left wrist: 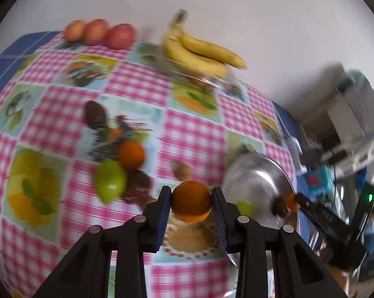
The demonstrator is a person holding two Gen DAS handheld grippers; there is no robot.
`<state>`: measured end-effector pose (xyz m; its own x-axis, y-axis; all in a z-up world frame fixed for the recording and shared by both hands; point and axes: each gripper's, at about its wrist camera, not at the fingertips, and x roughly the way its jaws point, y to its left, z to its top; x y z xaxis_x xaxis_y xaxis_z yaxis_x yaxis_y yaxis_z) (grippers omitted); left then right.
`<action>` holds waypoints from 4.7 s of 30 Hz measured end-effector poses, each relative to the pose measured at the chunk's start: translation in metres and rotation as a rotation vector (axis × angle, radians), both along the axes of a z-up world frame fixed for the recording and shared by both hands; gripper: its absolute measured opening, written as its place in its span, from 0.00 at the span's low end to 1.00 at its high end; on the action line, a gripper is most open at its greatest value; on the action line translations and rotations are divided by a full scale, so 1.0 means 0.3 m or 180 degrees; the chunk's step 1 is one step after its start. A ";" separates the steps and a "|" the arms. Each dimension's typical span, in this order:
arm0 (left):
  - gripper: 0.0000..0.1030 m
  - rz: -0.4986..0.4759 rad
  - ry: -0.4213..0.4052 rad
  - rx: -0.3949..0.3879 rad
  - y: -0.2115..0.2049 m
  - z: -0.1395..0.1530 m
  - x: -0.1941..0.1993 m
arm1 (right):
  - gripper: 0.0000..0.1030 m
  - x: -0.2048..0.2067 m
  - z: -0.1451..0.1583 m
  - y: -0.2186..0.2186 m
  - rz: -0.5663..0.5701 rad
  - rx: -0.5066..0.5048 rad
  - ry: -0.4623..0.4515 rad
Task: Organize fruits
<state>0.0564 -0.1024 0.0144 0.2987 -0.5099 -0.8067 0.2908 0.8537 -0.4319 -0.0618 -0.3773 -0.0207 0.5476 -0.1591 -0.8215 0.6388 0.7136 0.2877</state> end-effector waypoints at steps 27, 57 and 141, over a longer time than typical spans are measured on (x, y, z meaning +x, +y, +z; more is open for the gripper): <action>0.34 -0.0937 0.0314 0.0157 -0.313 -0.136 -0.138 | 0.33 -0.030 -0.060 -0.023 0.0015 0.0308 0.0273; 0.38 -0.0957 0.0364 0.0199 -0.332 -0.162 -0.135 | 0.33 -0.012 -0.084 -0.010 0.0090 0.0359 0.0312; 1.00 0.1293 0.0056 0.1033 0.488 -0.121 0.209 | 0.52 0.315 -0.124 0.685 0.2114 -0.0260 0.0203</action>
<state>0.1191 0.0438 -0.0221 0.4055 -0.0785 -0.9107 -0.0968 0.9870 -0.1282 0.0328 -0.1717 -0.0578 0.5015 0.1320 -0.8551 0.0705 0.9788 0.1924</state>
